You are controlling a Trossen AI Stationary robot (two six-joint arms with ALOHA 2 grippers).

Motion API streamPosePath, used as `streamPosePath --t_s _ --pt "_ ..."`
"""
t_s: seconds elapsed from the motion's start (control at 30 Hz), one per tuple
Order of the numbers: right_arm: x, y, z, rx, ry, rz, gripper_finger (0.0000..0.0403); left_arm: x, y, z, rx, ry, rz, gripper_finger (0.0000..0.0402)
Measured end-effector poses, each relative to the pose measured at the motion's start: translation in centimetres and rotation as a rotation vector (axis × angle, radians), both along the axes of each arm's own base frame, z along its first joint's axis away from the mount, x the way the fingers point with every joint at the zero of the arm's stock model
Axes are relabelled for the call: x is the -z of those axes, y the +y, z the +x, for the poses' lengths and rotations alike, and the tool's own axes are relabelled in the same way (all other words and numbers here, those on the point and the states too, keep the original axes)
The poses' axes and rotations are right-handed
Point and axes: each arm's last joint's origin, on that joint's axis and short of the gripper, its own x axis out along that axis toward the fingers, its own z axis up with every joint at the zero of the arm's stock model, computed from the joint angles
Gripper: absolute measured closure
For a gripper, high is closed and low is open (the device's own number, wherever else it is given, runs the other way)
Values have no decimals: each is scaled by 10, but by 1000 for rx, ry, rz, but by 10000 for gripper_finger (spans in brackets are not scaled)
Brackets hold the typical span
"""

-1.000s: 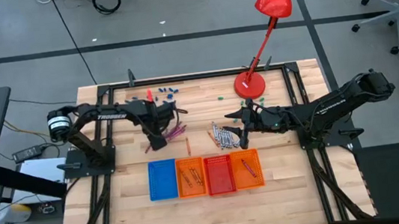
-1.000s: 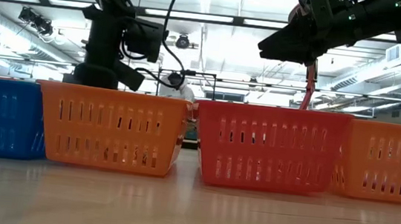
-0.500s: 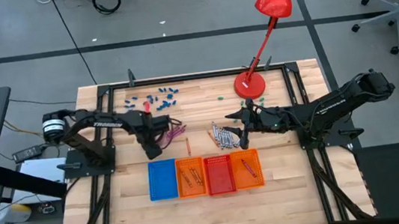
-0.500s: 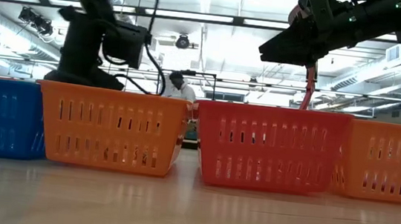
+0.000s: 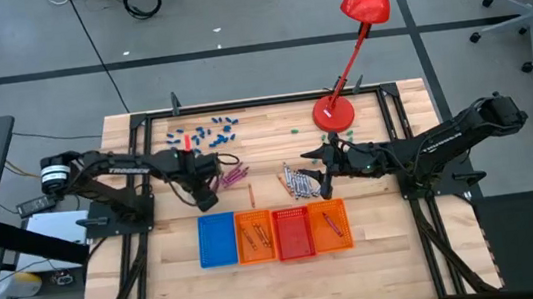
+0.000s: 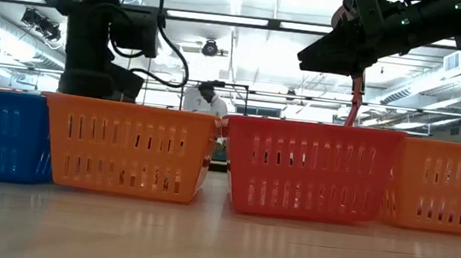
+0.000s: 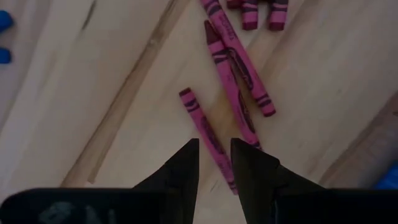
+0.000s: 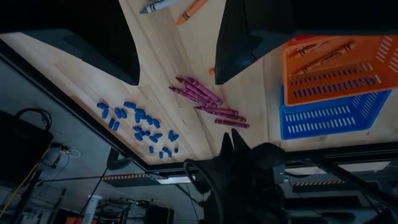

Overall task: Sort crayons
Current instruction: Put the red crayon into the right orange bin

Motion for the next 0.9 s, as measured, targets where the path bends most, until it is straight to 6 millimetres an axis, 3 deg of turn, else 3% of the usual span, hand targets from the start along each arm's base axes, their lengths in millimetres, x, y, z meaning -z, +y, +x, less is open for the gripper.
streamPosePath --t_s 0.37,0.57,0.9 --pt "0 0 0 0 -3 0 190 32 -3 -14 -44 -12 9 299" --pt "-1 0 0 -1 -12 1 190 34 -3 -16 -11 -9 15 303" --pt "-1 0 0 -1 -8 1 190 34 -3 -16 34 -6 22 384"
